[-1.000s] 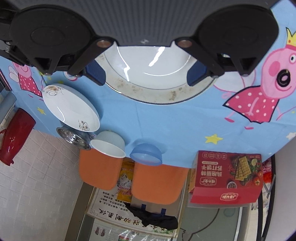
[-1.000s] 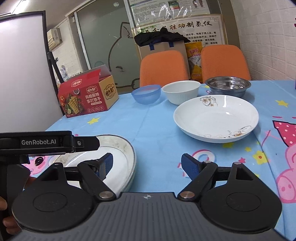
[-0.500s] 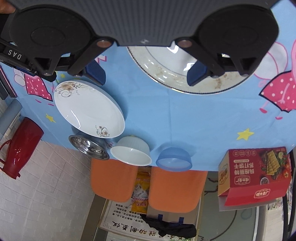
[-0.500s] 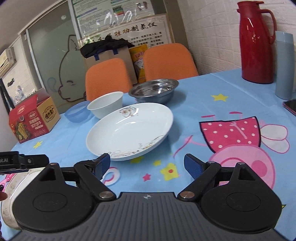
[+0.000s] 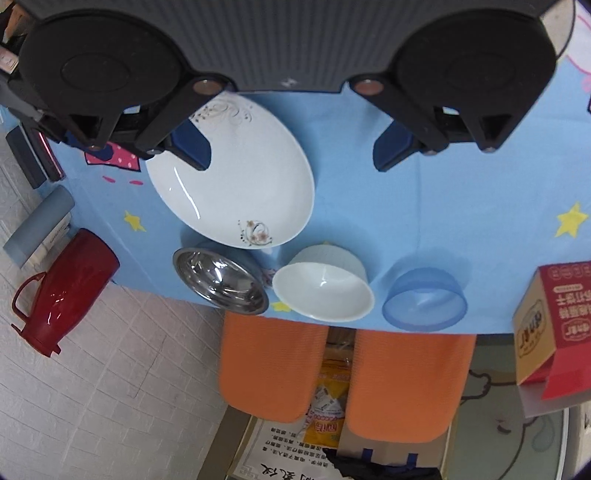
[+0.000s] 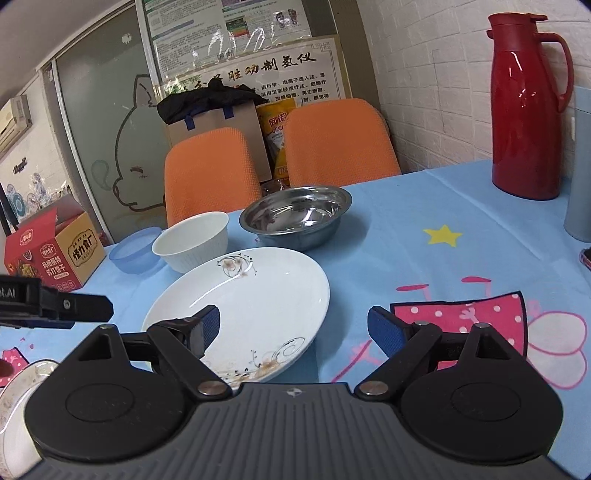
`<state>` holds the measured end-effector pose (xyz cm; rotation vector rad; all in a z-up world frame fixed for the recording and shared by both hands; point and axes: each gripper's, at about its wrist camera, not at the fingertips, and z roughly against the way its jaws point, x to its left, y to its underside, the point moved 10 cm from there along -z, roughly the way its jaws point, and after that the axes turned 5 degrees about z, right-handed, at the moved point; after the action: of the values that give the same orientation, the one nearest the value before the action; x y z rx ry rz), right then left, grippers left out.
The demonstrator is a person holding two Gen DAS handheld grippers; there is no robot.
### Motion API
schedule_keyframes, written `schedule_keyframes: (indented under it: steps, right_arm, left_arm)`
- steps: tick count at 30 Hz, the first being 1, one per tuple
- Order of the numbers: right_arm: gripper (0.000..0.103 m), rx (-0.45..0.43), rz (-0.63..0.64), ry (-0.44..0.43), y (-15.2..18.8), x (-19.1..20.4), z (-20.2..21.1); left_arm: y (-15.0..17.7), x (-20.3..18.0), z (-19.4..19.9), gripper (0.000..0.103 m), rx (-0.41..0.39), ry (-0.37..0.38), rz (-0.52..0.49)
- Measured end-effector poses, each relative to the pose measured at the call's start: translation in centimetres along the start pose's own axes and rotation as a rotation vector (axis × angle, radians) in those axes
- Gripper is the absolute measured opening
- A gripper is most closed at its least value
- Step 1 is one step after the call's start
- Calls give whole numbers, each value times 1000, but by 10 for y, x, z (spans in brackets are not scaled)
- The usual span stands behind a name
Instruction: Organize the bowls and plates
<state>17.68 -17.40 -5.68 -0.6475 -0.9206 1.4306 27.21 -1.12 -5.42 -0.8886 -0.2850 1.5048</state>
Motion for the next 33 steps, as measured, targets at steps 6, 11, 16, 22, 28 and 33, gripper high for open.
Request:
schedule_keyframes:
  steps: [6,11,16,22,28,33]
  right_arm:
    - [103,65,36,5,4,0,-31]
    - [103,106,44,9,3,0,-53]
    - [103,120,62,8,8,3,-63]
    - [103,128,127,-16,12,10,-64]
    - [103,144,161,2,14,11,-64]
    - [103,121,39,-10,12,1,-54]
  left_arm:
    - [-3,-11,-53,93,80,5,11]
    - [-7,-14,-80,93,85,-10,33]
    - [-2,-12,-93,93,97,-58,9]
    - [1,-14,-94,93,81,-101,-45]
    - [2,-14,-96,93,76,-127,-69]
    - [3,-16,-95,93,77,-99,-42]
